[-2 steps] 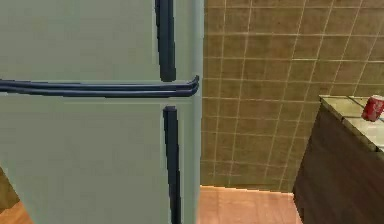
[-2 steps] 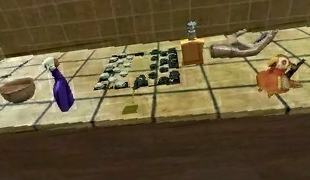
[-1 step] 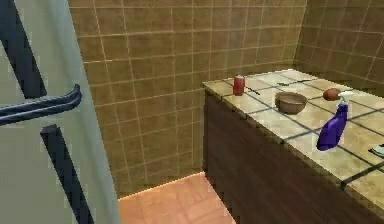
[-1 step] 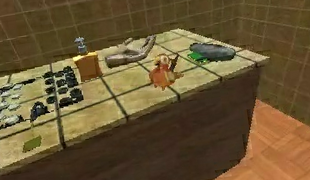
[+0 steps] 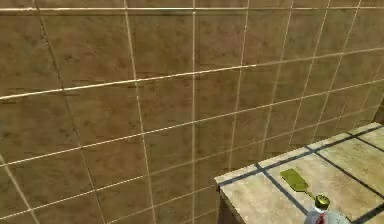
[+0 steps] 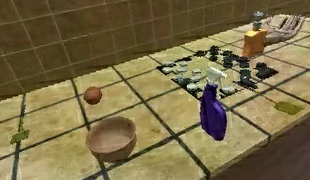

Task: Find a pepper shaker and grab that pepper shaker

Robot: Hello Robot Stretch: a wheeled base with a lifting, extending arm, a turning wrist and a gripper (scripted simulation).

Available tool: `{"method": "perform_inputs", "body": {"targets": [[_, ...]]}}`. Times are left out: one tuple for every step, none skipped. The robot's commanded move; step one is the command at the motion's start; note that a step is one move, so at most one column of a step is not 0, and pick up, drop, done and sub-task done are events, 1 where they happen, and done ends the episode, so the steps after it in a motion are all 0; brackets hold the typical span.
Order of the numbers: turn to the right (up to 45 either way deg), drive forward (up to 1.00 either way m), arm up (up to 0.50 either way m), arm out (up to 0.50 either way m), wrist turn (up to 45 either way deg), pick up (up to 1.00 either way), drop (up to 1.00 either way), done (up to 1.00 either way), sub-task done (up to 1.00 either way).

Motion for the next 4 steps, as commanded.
{"method": "perform_inputs", "body": {"targets": [[-42.0,0.0,0.0,0.0,0.0,0.0,0.0,0.0,0.0],[0.0,0.0,0.5,0.0,0.0,0.0,0.0,0.0,0.0],[0.0,0.0,0.38,0.0,0.0,0.0,0.0,0.0,0.0],[0.0,0.0,0.0,0.14,0.0,0.0,0.0,0.0,0.0]]}}
